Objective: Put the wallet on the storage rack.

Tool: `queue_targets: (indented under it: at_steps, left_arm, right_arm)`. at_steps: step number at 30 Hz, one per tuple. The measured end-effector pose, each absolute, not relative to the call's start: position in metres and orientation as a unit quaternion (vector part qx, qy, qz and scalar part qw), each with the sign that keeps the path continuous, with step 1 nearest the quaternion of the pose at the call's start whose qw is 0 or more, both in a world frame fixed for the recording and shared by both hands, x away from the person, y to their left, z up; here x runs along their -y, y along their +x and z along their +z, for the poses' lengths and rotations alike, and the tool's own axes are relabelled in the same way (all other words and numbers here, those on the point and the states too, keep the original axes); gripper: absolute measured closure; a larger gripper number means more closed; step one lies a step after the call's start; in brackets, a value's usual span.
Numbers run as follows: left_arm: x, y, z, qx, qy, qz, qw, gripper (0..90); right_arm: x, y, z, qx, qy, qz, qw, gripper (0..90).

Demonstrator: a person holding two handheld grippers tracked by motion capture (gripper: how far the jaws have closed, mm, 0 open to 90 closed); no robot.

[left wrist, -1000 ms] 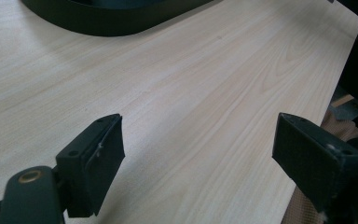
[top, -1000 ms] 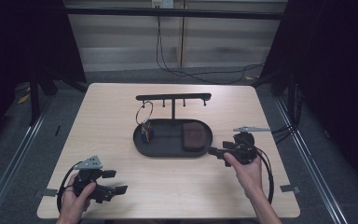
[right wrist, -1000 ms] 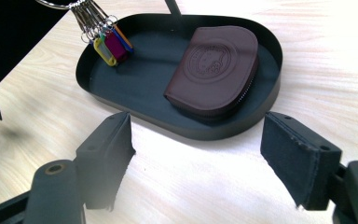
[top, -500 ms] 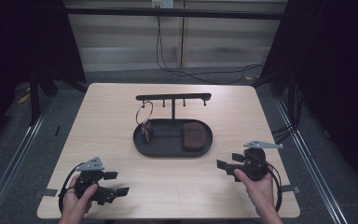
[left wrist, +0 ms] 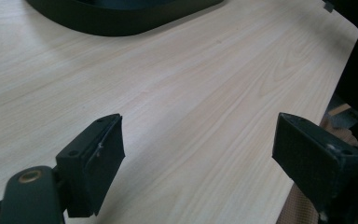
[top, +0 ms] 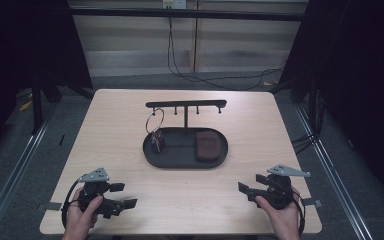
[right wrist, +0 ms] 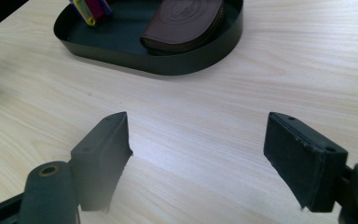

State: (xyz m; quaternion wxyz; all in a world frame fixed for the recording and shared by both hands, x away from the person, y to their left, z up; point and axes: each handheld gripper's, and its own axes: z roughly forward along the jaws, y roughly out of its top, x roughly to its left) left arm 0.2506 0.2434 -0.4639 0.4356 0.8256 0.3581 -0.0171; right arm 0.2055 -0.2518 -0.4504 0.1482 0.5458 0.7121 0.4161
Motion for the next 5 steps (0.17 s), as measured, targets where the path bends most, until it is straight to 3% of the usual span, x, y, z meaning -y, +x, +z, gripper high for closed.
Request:
queue_targets:
  at_steps: [5]
  left_arm:
    - [-0.246, 0.251, -0.465, -0.367, 0.820, -0.023, 0.439, 16.3]
  right_arm:
    - [0.255, 0.203, -0.462, -0.715, 0.557, 0.394, 0.154, 22.0]
